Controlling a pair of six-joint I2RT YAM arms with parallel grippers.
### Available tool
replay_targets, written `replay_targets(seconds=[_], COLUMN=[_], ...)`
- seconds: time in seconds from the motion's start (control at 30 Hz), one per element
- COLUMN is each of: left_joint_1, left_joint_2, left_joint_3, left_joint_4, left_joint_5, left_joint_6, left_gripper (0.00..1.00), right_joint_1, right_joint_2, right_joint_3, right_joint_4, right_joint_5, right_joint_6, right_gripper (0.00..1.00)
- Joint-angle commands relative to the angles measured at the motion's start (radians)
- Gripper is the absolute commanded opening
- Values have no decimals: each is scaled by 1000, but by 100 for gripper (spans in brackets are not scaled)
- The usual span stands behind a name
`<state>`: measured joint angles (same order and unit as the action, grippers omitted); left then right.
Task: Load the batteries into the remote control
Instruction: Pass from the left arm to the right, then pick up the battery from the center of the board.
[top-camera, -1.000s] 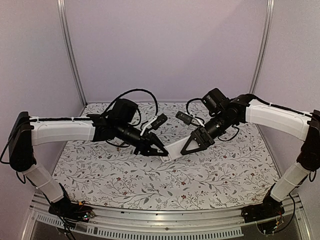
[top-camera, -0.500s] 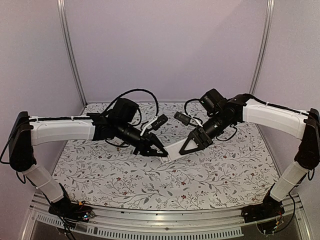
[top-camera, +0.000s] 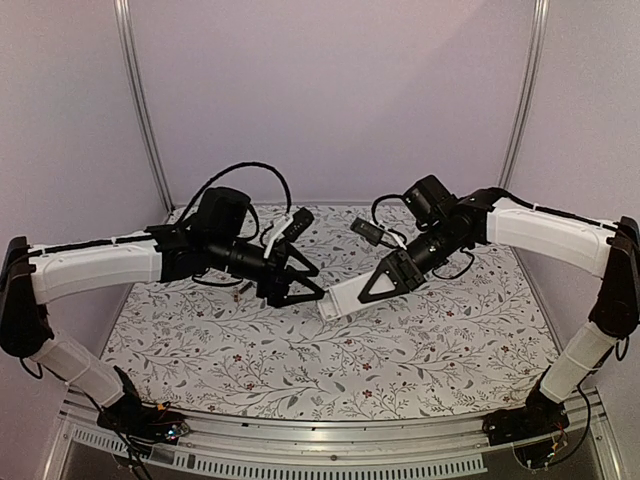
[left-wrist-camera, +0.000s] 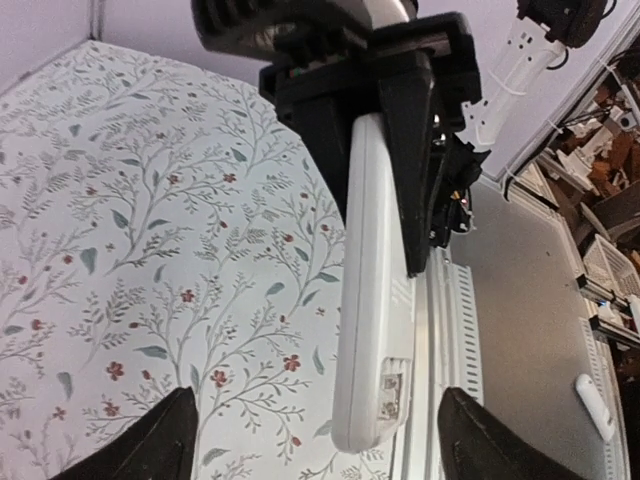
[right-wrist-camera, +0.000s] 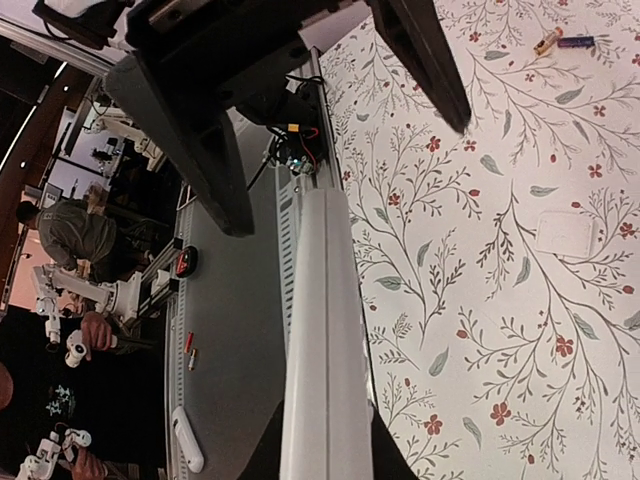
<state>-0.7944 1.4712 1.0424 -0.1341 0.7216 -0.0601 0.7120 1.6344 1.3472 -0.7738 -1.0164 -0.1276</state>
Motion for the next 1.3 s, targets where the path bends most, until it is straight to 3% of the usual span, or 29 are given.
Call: replay_targets(seconds=[0.0, 0.13, 0.23, 0.33, 0.5, 0.67, 0.8, 1.07, 1.27], left_joint_1=[61, 109, 148, 208, 286, 299, 294, 282, 279], left_joint_2=[-121, -221, -269, -277, -219, -65, 107, 348, 396], left_joint_3=[-68, -171, -195, -196, -197, -80, 72, 262, 280], left_joint_4=[84, 152, 20, -107, -201, -276, -421, -539, -590], left_joint_5=[-241, -542, -785, -859, -837, -758, -778, -808, -844], left_joint_6=[-76, -188, -273, -347, -380, -256, -188, -104, -142], left_gripper=[94, 99, 99, 100, 90, 81, 66, 41, 34], right_joint_1=[-36, -72, -99, -123, -132, -138, -149, -172, -177], right_joint_2=[-55, -87, -107, -123, -139, -127, -124, -121, -120], right_joint_3=[-52, -105, -137, -179, -228, -225, -231, -240, -247], right_joint_4=[130, 251, 310, 387, 482, 484, 485, 487, 486], right_joint_5=[81, 152, 218, 237, 271, 280, 281, 272, 268], right_joint_6=[81, 170, 196, 233, 277, 271, 278, 285, 286], right_gripper=[0, 0, 0, 0, 0, 0, 0, 0, 0])
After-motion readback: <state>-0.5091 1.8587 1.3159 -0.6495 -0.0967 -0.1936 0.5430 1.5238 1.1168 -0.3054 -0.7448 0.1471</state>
